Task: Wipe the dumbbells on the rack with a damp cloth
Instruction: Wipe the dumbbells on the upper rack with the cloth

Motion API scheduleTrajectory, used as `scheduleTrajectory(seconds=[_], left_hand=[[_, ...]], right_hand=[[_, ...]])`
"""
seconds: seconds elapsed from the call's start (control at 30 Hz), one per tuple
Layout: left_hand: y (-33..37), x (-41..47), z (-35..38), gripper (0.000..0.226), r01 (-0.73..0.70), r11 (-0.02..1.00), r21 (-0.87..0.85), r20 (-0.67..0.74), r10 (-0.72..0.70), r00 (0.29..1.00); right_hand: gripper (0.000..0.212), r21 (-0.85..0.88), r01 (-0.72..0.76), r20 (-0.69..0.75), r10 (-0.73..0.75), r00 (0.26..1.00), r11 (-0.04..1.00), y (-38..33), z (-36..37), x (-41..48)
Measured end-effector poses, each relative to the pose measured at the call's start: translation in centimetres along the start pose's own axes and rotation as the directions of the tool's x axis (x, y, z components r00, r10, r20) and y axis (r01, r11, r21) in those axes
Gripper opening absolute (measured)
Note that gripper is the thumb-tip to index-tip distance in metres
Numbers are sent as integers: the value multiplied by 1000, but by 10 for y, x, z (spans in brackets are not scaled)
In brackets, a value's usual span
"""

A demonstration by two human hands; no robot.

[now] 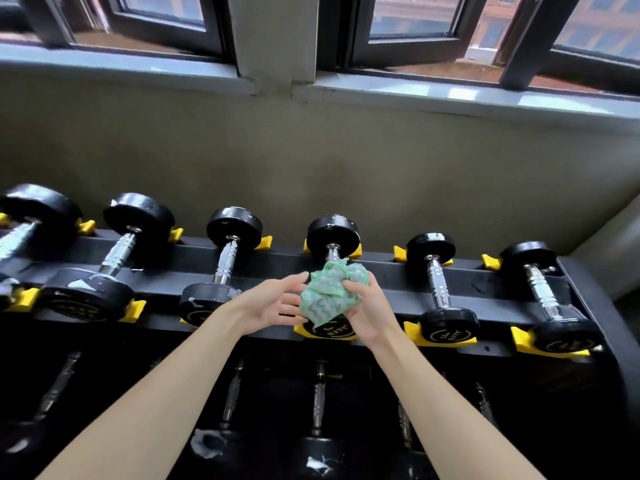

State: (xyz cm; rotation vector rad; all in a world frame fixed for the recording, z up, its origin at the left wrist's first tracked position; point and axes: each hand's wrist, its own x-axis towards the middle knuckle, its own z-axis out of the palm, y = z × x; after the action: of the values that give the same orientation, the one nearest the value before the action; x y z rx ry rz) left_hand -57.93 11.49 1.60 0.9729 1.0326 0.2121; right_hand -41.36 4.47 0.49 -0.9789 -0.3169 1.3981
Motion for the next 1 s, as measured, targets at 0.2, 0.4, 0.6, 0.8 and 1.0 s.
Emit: scheduleTrajectory(seconds=[0.2,0.4,0.6,0.8,1.0], left_hand=[[21,-2,27,20,-104,994,-39,-63,102,993],[39,0,55,18,-150,988,-29,-123,145,982],[58,-4,75,15,-255,966,40,-135,258,957],[71,-11,83,26,-257,953,160,106,242,964],[70,4,93,31,-331,943,-29,-174,321,931]], right_hand=[[31,-44,108,-100,-112,989,993,-17,-14,-5],[35,-433,189,-74,-244,967,881,-24,-16,-10],[28,-502,221,17,-246,969,836,-37,-13,-17],[41,-246,-72,114,102,988,967,-47,-33,-16],[30,-113,-84,123,98,987,990,-43,-53,-21]])
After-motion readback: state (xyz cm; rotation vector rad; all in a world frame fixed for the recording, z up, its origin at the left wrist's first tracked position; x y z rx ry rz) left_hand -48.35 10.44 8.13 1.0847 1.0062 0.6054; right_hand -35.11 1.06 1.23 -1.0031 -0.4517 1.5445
